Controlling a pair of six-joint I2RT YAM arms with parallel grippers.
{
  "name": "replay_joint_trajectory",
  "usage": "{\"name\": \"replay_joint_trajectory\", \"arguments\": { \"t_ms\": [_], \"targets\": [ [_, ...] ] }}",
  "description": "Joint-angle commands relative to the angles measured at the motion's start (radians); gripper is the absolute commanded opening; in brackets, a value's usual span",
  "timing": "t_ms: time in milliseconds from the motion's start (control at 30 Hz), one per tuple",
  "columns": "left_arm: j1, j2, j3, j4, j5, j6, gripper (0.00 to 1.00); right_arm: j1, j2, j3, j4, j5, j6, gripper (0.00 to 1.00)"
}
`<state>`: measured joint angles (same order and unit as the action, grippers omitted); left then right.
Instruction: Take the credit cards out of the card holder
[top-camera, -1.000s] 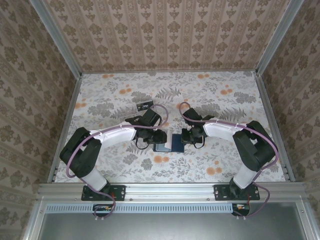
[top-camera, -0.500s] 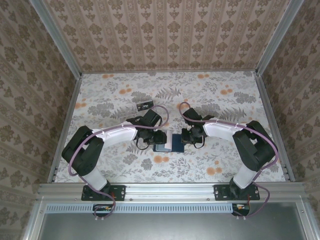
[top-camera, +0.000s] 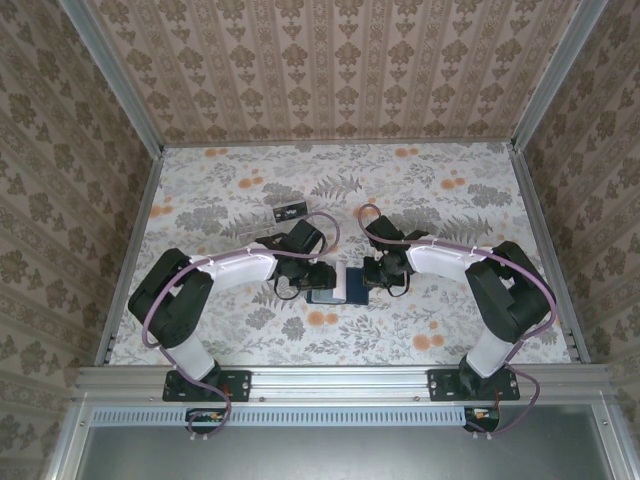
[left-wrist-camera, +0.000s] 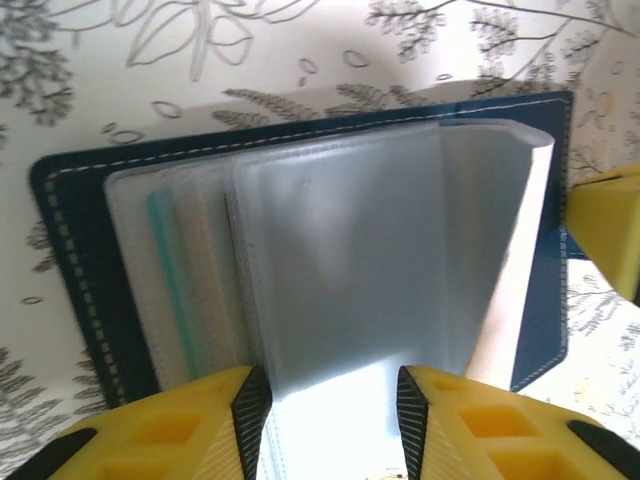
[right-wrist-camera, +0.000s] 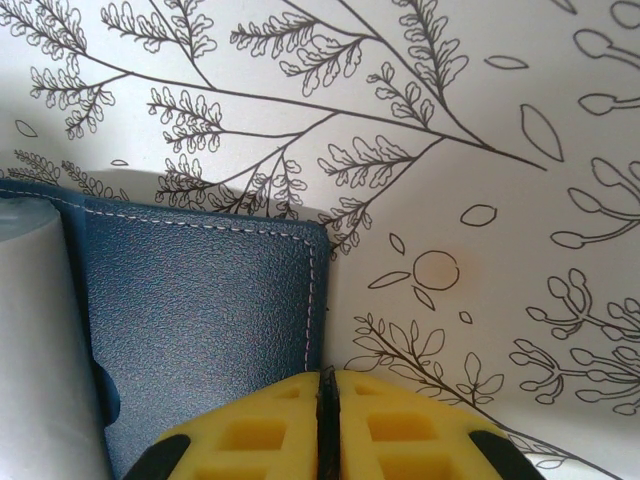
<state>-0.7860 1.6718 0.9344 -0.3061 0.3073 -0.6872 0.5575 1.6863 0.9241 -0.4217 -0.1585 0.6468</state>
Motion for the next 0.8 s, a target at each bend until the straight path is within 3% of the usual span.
{"name": "replay_joint_trajectory", "arguments": {
  "t_ms": [0,500,767],
  "targets": [
    [-0.010,-0.009,-0.014,0.068,0.080,0.002,0.44,0.009,0.011,0.014,-0.011,-0.012,-0.006,0.13],
    [-0.032,0.054,0.089,0.105,0.196,0.039,0.44,0.010,-0.007,0.004,-0.004,-0.010,0.000,0.14],
    [-0.052,0.120,0.170,0.111,0.266,0.061,0.43,-0.012,-0.100,-0.013,0.006,0.019,0.012,0.18]
  ]
}}
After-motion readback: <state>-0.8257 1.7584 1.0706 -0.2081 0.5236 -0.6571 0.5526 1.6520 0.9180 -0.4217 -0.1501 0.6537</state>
